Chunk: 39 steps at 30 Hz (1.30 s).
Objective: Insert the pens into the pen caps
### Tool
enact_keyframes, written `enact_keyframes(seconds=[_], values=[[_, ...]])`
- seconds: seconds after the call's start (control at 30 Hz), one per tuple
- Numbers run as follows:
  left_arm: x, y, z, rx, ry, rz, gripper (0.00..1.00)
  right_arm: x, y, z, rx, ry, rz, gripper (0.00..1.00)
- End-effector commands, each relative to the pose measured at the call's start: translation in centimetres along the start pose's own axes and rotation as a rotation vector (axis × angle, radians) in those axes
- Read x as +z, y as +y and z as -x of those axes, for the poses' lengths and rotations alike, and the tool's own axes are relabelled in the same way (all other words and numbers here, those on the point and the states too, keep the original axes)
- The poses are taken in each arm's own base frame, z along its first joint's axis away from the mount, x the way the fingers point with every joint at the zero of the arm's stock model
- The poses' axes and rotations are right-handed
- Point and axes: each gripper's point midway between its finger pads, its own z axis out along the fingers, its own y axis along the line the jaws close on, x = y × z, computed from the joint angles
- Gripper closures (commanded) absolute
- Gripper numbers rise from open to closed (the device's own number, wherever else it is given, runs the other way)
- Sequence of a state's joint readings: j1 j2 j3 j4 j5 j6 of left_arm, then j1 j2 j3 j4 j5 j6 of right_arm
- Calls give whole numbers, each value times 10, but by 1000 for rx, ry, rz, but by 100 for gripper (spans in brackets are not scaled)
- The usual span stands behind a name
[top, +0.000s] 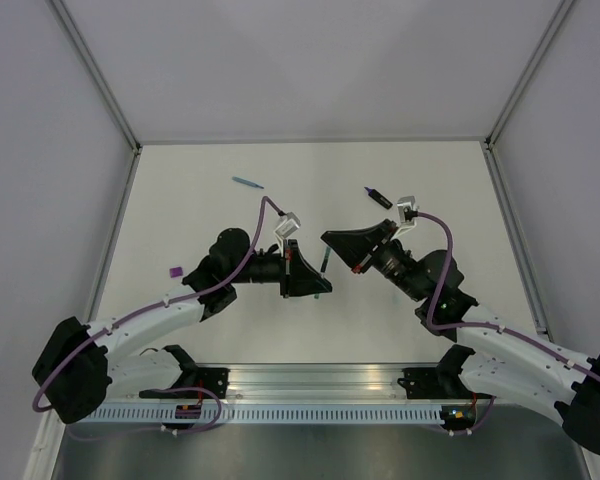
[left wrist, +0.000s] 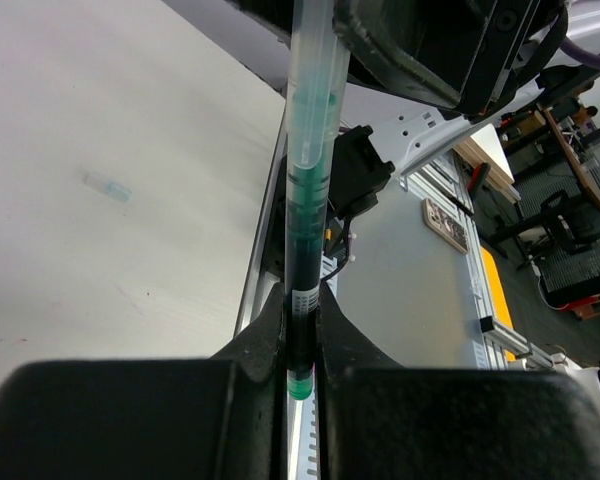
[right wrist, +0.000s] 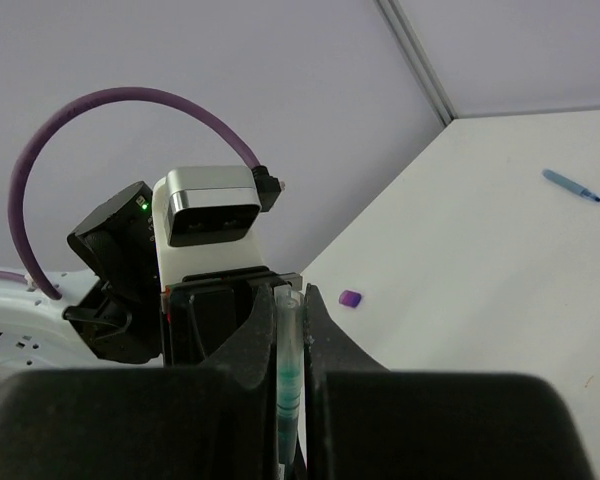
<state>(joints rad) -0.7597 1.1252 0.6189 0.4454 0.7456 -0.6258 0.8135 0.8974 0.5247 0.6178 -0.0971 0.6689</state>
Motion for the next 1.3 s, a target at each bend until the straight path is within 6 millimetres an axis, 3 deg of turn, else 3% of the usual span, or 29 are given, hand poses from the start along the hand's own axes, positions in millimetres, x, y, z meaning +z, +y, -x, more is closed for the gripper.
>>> enact_keyframes(seconds=[0.0,0.37,0.5,0.57,0.6,0.63,0.67,0.7,0.73,0.8,0.83,0.87,0.93,1.0,1.1,1.13,1.2,1.27], values=[[-1,-18,113,200,-326,41,98,-30,-6,-87,85,331,33,100],[-3,8,141,157,-408,86,98,-42,-9,-99,103,366,36,100],[6,21,130,124,-366,76,98,-40,-12,-97,100,362,9,100],[9,26,117,101,-324,63,98,-26,-16,-70,57,283,-63,100],[10,29,110,86,-304,64,98,-27,-28,-69,43,298,-147,98],[11,33,101,69,-276,72,98,-13,-28,-32,-6,195,-211,90],[11,37,91,52,-251,78,98,-12,-35,-22,-37,185,-280,83],[9,41,82,34,-231,97,98,-3,-26,11,-65,111,-300,75],[7,49,69,10,-208,121,98,-3,-36,31,-110,49,-389,60],[2,62,53,-10,-191,175,98,-4,-43,53,-165,19,-477,48],[-2,73,37,-39,-167,223,98,-4,-36,77,-186,-24,-507,43],[-4,80,30,-50,-153,257,98,-12,-45,90,-204,-59,-594,41],[-12,106,9,-114,-92,397,98,-23,-40,114,-203,-125,-636,36],[-17,124,-2,-145,-51,492,98,-37,-45,119,-181,-154,-684,34],[-24,156,-22,-210,42,649,98,-55,-50,109,-162,-173,-672,33],[-26,163,-20,-215,41,692,98,-64,-58,98,-162,-167,-674,33],[-27,177,-35,-258,86,741,98,-70,-70,81,-154,-159,-677,32],[-28,184,-44,-286,111,763,91,-72,-71,76,-144,-162,-664,31]])
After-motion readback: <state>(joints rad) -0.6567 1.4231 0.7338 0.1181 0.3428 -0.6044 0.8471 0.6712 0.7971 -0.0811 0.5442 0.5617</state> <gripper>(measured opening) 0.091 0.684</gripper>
